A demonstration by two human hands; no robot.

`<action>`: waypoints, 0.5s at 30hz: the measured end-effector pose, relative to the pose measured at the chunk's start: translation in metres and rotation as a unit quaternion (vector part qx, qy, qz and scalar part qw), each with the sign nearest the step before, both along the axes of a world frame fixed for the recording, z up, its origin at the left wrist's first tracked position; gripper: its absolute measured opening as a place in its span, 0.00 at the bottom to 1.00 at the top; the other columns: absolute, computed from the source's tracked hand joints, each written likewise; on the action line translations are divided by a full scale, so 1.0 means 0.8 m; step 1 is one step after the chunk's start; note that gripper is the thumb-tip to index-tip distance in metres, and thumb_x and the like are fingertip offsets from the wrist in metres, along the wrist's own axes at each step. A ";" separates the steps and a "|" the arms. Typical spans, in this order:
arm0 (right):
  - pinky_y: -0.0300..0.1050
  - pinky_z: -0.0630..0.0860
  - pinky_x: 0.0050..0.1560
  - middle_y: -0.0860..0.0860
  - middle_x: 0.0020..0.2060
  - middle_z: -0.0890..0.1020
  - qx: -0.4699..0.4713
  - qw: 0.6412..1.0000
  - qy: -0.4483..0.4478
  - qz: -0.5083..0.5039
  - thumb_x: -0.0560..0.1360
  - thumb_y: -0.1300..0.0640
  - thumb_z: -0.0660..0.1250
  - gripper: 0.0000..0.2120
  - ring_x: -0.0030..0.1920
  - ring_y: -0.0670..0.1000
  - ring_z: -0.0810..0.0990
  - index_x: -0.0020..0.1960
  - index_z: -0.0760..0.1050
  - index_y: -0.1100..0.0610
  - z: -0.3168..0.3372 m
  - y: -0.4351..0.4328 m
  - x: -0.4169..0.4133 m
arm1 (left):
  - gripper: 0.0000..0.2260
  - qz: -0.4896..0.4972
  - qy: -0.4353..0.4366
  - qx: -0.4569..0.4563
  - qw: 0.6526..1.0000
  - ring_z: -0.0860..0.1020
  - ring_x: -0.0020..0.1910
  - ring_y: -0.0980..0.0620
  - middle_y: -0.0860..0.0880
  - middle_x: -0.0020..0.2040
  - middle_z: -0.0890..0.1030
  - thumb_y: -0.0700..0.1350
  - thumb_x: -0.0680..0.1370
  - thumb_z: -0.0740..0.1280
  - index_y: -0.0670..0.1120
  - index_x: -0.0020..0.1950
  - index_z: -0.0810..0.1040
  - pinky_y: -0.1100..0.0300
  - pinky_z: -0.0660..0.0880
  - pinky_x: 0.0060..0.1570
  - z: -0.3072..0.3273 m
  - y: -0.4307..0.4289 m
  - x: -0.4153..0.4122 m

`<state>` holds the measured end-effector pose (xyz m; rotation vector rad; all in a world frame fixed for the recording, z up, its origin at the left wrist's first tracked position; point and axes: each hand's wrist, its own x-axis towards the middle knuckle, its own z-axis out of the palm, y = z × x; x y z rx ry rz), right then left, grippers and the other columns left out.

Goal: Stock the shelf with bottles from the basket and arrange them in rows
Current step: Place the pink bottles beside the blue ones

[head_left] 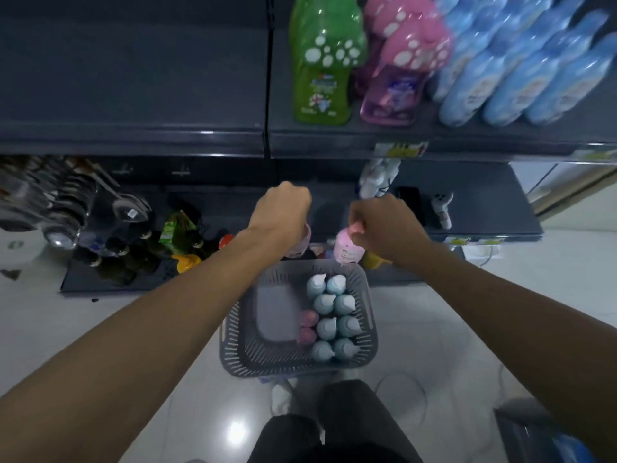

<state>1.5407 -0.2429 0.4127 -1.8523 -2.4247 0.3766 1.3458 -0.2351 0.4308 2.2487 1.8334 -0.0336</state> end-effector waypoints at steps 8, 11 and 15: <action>0.45 0.72 0.42 0.52 0.44 0.84 0.074 0.996 0.011 -0.038 0.69 0.59 0.69 0.07 0.47 0.59 0.80 0.46 0.80 0.53 0.098 0.006 0.051 | 0.09 -0.056 -0.010 0.064 0.996 0.80 0.48 0.38 0.40 0.50 0.79 0.41 0.74 0.74 0.42 0.53 0.82 0.50 0.75 0.40 0.084 0.016 0.061; 0.48 0.77 0.44 0.52 0.43 0.83 0.084 0.995 0.005 -0.060 0.69 0.57 0.68 0.06 0.46 0.58 0.81 0.46 0.80 0.51 0.122 0.004 0.074 | 0.10 -0.083 -0.021 0.087 0.993 0.80 0.48 0.37 0.41 0.48 0.77 0.42 0.73 0.74 0.41 0.52 0.81 0.51 0.72 0.38 0.106 0.021 0.088; 0.49 0.79 0.45 0.51 0.40 0.83 0.109 0.989 0.006 -0.096 0.66 0.57 0.69 0.07 0.45 0.57 0.80 0.44 0.80 0.52 0.153 -0.003 0.111 | 0.08 -0.107 -0.018 0.120 0.987 0.80 0.47 0.36 0.43 0.40 0.73 0.41 0.71 0.74 0.41 0.49 0.81 0.52 0.70 0.37 0.135 0.027 0.124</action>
